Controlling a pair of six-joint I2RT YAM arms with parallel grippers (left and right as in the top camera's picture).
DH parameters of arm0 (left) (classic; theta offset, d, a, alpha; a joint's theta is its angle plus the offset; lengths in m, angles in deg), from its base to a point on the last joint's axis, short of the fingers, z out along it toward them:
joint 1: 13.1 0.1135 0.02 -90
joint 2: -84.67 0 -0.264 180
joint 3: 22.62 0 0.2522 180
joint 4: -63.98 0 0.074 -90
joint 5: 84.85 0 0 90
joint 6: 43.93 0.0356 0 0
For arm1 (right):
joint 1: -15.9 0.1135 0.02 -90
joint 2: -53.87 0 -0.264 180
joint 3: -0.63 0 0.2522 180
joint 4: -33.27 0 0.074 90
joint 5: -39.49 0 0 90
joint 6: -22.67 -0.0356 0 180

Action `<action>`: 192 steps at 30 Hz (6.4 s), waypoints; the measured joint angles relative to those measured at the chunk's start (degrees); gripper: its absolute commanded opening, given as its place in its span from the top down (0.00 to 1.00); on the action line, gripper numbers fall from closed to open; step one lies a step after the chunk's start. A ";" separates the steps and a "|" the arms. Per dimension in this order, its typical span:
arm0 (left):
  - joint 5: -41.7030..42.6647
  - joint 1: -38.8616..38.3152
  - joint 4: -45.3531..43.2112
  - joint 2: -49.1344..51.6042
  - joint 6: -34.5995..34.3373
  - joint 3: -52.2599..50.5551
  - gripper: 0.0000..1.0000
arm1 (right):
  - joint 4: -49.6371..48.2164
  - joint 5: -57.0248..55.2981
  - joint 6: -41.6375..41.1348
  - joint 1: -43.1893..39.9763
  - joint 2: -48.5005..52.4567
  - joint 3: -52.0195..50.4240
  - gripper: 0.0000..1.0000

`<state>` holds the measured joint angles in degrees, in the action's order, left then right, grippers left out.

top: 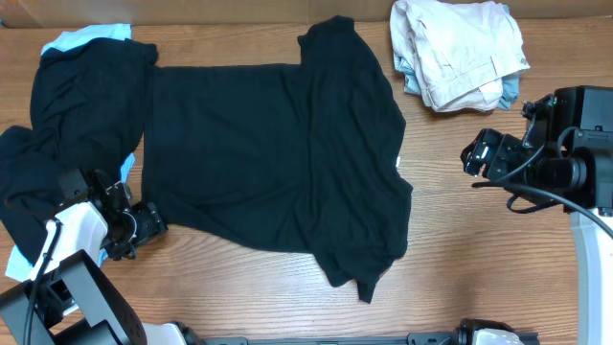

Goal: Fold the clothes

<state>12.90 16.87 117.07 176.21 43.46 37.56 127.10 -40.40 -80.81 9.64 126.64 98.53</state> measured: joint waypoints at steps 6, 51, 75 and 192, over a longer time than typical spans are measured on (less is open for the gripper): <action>2.40 -0.83 -4.37 0.00 0.07 -0.02 0.35 | -0.13 -0.02 0.04 0.00 0.00 0.00 0.09; 10.78 -13.40 -9.60 0.00 -9.27 8.39 0.34 | -1.01 -0.02 0.02 -0.02 0.00 0.00 0.09; 10.51 -15.39 -16.81 5.46 -17.11 8.39 0.96 | -1.97 0.00 0.04 -0.02 1.70 0.00 0.09; 10.03 -15.39 10.43 0.70 -7.45 29.29 0.96 | -29.27 7.15 -14.91 19.56 8.94 -37.03 0.34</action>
<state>22.93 1.49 127.50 176.91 36.00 66.84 97.84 -33.26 -95.72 29.20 135.58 61.50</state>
